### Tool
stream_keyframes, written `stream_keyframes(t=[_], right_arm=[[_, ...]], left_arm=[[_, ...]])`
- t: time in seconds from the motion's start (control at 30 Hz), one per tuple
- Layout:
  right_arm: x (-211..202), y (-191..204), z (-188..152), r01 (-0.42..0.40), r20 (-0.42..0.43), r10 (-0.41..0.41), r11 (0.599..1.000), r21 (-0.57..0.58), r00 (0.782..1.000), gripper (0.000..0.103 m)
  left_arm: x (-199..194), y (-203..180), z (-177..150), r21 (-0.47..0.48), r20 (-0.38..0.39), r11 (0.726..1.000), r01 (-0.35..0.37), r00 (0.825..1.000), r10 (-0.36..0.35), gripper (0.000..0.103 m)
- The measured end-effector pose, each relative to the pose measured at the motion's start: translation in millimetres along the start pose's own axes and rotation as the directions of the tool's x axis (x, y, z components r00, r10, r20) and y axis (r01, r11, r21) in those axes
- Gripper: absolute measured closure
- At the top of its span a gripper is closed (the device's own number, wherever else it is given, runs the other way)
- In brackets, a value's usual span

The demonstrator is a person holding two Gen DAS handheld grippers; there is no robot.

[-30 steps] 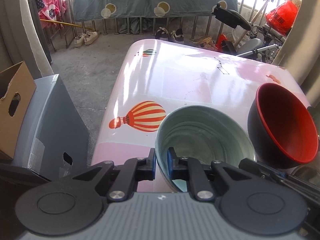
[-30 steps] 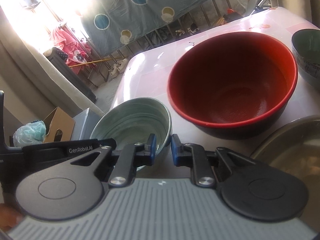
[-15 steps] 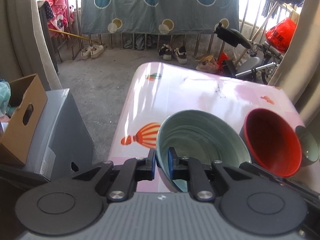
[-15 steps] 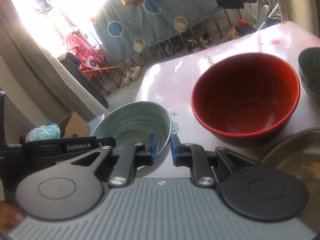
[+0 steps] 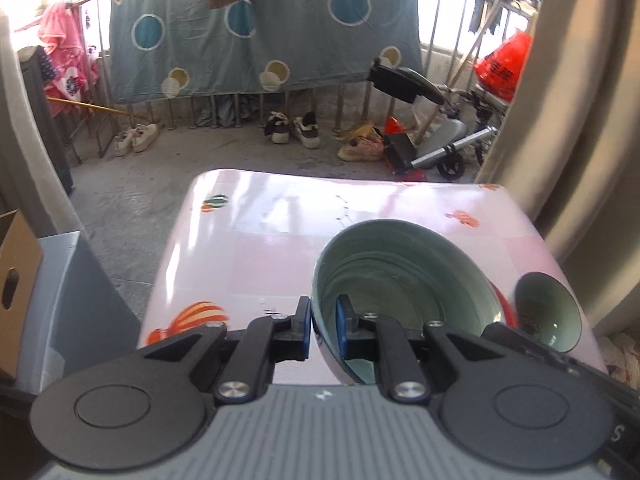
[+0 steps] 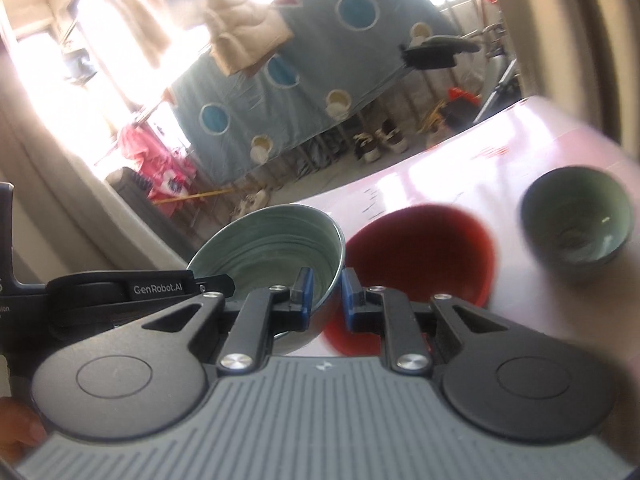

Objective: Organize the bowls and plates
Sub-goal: 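Lift the pale green bowl into the red bowl and open the left gripper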

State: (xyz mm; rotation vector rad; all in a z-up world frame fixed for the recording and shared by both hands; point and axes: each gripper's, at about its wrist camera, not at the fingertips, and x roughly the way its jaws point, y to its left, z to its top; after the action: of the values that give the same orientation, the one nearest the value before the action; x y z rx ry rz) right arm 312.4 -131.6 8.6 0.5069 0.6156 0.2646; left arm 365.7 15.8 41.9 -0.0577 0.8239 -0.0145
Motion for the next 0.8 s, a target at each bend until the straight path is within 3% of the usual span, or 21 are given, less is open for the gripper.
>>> stream_keyframes(t=[0.2, 0.47, 0.5, 0.57, 0.63, 0.8], right_arm=[[-2.1, -43.2, 19.5, 0.064, 0.005, -0.064, 0.998, -0.006, 0.998, 0.088], [31.5, -80.2, 22.2, 0.088, -0.097, -0.086, 0.996, 0.017, 0.992, 0.089], [33.3, -83.4, 20.8, 0.082, -0.101, -0.079, 0.996, 0.02, 0.992, 0.097], [35.7, -83.3, 20.6, 0.036, -0.116, -0.031, 0.998, 0.042, 0.993, 0.1], [38.9, -68.9, 22.9, 0.037, -0.104, -0.037, 0.999, -0.007, 0.994, 0.1], [37.1, -55.5, 30.8, 0.036, -0.088, -0.039, 0.999, -0.04, 0.995, 0.099]], left_arm=[[43.1, -24.9, -1.0, 0.014, -0.077, 1.0, 0.019, 0.997, -0.017, 0.089], [60.1, -36.1, -4.4, 0.05, -0.115, 0.999, 0.023, 0.993, -0.017, 0.086], [59.0, -39.7, -5.1, 0.057, -0.112, 0.998, 0.032, 0.993, -0.025, 0.089], [52.6, -53.2, -4.0, 0.113, -0.081, 0.993, 0.023, 0.997, -0.014, 0.089], [47.3, -63.1, -1.2, 0.15, -0.059, 0.989, 0.016, 0.998, -0.007, 0.088], [44.6, -60.1, 4.2, 0.146, -0.058, 0.989, 0.018, 0.998, -0.009, 0.085]])
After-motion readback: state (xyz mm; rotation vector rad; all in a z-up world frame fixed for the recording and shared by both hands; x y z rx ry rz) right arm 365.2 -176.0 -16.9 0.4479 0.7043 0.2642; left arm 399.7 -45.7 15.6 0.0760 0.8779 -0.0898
